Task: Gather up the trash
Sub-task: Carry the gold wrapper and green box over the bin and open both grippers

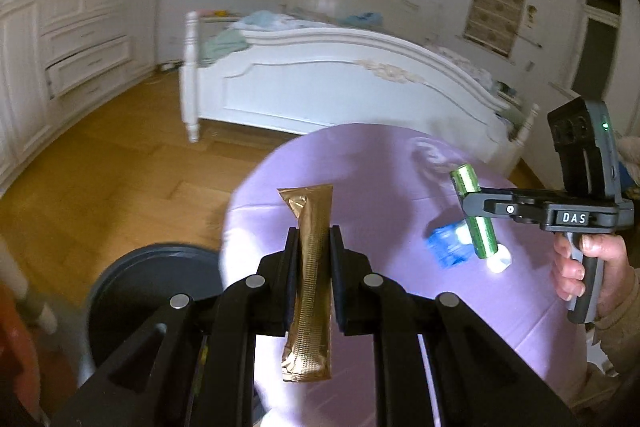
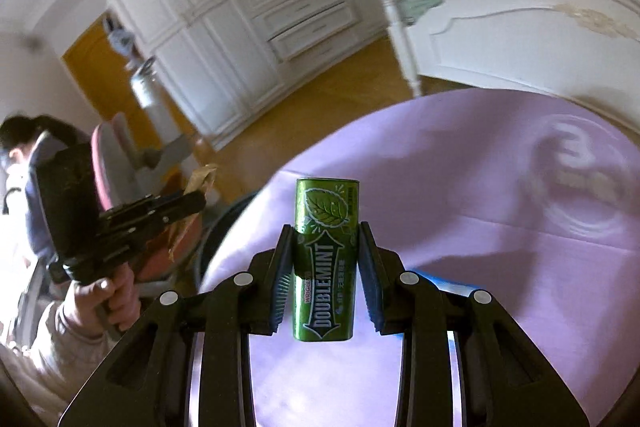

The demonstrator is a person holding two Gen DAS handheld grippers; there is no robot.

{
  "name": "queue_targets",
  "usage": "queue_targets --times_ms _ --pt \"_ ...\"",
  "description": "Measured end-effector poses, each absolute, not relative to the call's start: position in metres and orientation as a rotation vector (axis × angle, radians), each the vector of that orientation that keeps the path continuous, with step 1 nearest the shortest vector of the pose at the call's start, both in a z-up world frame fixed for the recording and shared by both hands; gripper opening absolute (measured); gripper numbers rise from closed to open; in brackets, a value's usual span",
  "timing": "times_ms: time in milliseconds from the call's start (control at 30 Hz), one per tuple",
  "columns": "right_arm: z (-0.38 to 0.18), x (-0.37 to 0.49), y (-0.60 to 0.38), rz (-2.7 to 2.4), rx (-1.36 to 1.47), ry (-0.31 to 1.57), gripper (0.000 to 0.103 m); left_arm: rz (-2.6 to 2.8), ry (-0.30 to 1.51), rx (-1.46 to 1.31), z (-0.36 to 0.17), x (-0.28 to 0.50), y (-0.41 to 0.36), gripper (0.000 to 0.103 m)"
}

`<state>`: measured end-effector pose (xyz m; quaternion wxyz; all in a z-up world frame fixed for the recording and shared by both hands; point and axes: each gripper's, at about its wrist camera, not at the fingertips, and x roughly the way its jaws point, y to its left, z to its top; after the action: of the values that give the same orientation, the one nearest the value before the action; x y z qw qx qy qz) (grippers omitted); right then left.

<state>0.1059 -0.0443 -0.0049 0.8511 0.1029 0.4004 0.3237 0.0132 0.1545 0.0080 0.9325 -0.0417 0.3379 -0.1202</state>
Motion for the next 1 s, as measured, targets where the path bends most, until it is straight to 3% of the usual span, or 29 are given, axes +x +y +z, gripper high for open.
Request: queue_targets --times_ms 600,1000 --pt "-0.031 0.135 0.148 0.857 0.068 0.977 0.032 -0.060 0.735 -0.197 -0.030 -0.028 0.256 0.016" --pt "-0.053 0.149 0.176 0.848 0.051 1.023 0.032 -0.051 0.762 -0.219 -0.040 -0.024 0.267 0.016"
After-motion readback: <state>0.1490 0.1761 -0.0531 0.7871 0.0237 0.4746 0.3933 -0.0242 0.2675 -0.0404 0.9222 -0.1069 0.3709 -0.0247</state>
